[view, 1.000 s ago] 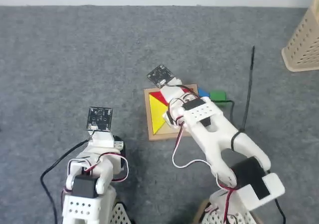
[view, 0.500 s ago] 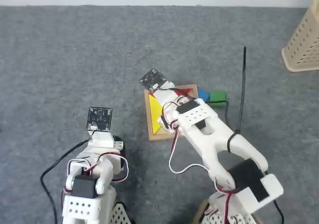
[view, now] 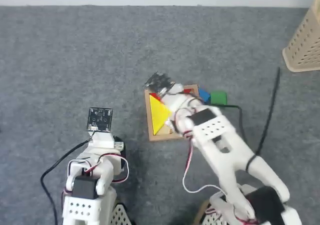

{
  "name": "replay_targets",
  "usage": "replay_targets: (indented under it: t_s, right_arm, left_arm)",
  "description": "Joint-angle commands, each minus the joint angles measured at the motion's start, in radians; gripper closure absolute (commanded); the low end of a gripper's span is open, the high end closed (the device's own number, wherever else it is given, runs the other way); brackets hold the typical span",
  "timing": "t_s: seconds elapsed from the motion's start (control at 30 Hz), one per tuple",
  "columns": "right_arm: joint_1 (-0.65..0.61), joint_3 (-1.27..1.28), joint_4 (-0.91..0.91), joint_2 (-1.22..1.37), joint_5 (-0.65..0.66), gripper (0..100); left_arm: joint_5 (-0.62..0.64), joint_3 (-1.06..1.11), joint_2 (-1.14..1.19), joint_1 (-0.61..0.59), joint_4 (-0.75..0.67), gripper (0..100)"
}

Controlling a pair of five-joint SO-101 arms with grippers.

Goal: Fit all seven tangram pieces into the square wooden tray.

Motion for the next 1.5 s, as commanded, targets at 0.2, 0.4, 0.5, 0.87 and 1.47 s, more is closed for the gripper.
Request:
replay_targets:
  t_s: [0.2,0.4,0.5,0.87,1.47]
  right_arm:
    - [0.165,-0.054,-0.097,0.099,-0.083,99.1]
    - [0.165,-0.149,-0.097,0.282,-0.083,99.1]
    - [0.179,-0.189,-0.097,0.338,-0.087,99.1]
    - [0.213,-0.256,-0.107,0.383,-0.092,99.1]
    - [-0.004,-0.055,-0.079,0.127,-0.118,99.1]
  left_arm:
    - [-0.005,-0.008,-0.015,-0.002,0.005,99]
    - [-0.005,-0.008,-0.015,-0.002,0.005,99]
    - [-0.005,-0.008,-0.015,-0.002,0.005,99]
    - [-0.005,-0.008,-0.015,-0.002,0.005,99]
    - [-0.005,-0.008,-0.015,-0.002,0.005,99]
